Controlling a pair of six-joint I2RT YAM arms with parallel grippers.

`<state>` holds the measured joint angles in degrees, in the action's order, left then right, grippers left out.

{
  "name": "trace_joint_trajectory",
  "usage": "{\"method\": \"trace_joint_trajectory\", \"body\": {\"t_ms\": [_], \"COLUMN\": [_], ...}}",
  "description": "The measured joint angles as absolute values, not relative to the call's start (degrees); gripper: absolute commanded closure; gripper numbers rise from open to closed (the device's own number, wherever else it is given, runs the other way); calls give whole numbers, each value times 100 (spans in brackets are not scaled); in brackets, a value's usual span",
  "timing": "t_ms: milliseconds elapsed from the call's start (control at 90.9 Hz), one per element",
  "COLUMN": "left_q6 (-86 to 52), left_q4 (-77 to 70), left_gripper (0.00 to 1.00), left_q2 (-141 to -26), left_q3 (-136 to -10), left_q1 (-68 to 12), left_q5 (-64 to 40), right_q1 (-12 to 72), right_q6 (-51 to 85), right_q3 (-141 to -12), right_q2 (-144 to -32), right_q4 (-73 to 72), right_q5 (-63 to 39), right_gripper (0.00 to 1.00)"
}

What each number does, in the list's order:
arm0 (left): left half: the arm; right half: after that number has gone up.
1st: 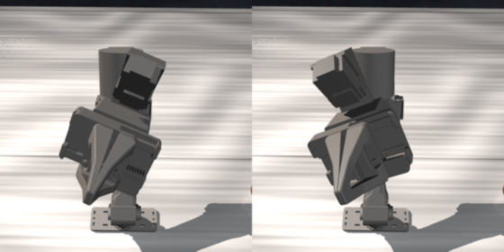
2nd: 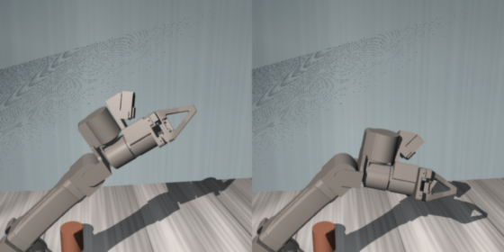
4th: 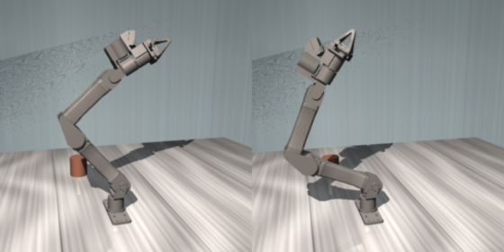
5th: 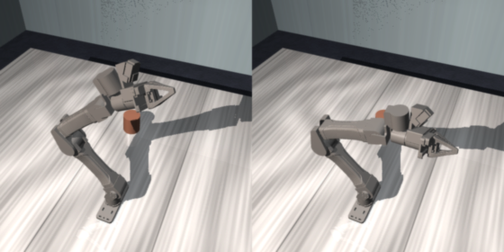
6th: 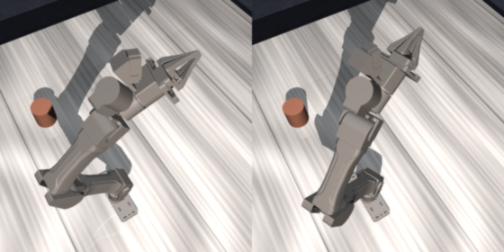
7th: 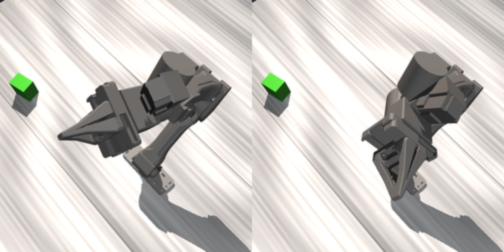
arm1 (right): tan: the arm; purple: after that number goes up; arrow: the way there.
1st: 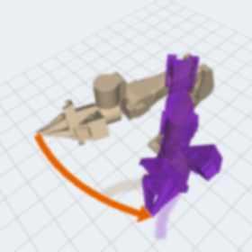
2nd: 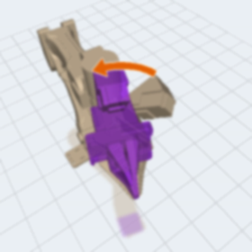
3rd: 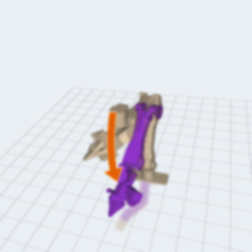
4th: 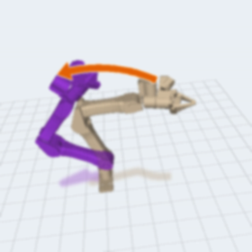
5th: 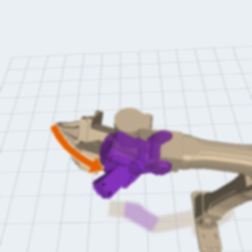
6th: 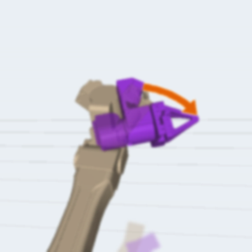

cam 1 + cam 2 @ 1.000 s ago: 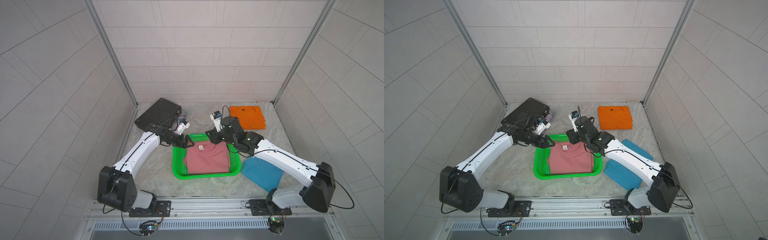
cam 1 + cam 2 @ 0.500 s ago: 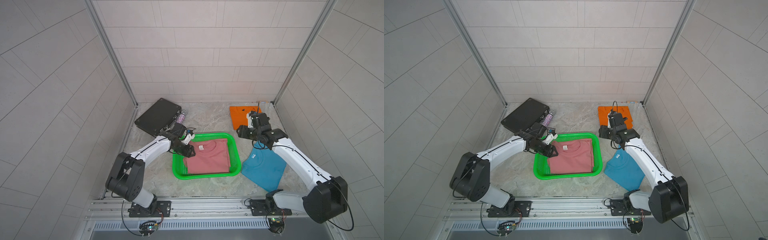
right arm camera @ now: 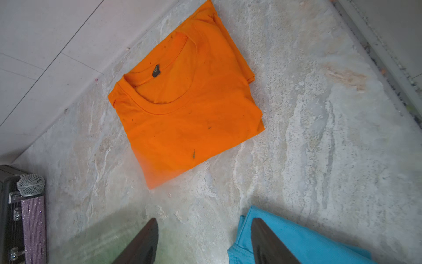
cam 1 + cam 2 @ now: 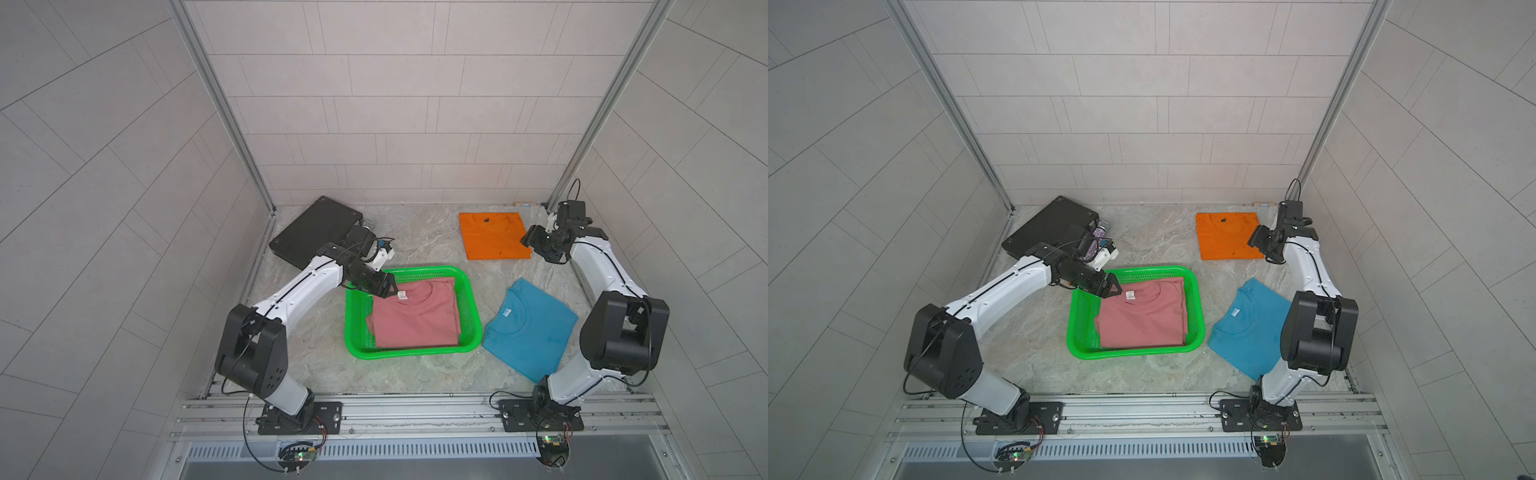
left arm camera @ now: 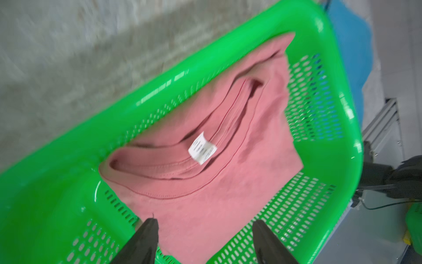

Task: Put the folded t-shirts into the basket
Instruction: Move the bin to the center of the board.

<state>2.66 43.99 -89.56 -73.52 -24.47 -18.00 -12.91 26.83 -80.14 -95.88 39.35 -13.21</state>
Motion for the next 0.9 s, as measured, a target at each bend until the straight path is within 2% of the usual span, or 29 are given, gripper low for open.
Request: {"method": "trace_joint_trajectory", "body": {"t_ms": [55, 253, 396, 682, 902], "left_q6": [279, 309, 351, 449, 412], "left_q4": [4453, 4744, 5098, 5527, 5448], "left_gripper": [22, 21, 20, 16, 16], "left_q2": [-8956, -9045, -9139, -9006, -9102], "left_q3": [-7666, -8230, -8256, -8018, -8068], "left_q1": [-2445, -2362, -1925, -812, -670], "left_q5": [-1820, -1533, -1135, -797, -519], "right_q1": [-1354, -1184, -561, 1024, 1529], "right_q6": [2790, 2974, 2744, 2134, 2093], "right_q3": [-8058, -7811, -7397, -6683, -6195], "right_q2": [-9769, -9802, -9268, -8138, -8088], "right_q4": [3870, 3612, 3863, 4880, 5103], "right_q5": [-1472, -2134, -2353, -2102, -1874], "right_gripper": [34, 36, 36, 36, 37]}}
